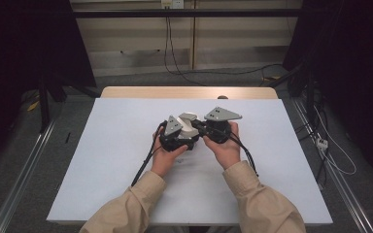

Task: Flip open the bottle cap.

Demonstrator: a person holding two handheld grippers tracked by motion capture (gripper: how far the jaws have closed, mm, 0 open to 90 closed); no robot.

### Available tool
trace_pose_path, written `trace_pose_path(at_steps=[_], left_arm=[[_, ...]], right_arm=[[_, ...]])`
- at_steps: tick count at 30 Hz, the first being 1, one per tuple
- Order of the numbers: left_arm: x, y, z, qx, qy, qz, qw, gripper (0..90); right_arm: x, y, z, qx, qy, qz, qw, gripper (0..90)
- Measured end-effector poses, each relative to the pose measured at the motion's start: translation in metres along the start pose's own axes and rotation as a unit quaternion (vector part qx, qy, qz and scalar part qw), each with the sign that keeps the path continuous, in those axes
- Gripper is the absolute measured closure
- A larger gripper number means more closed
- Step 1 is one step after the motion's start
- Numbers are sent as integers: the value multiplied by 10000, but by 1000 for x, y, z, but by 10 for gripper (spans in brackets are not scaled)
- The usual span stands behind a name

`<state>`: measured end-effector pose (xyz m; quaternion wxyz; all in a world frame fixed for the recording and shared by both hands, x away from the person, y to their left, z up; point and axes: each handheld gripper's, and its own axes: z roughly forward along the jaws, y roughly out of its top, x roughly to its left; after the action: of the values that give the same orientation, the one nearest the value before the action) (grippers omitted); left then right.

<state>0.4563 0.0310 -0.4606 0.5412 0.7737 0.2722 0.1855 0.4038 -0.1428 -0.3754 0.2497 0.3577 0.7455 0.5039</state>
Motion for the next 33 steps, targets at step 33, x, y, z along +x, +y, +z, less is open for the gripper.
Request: trace_pose_path(at_steps=[33], left_arm=[[-1,0,1,-3,17,-13,10000,186]], right_arm=[[-4,20,7,-10,-79,-140,9999,900]])
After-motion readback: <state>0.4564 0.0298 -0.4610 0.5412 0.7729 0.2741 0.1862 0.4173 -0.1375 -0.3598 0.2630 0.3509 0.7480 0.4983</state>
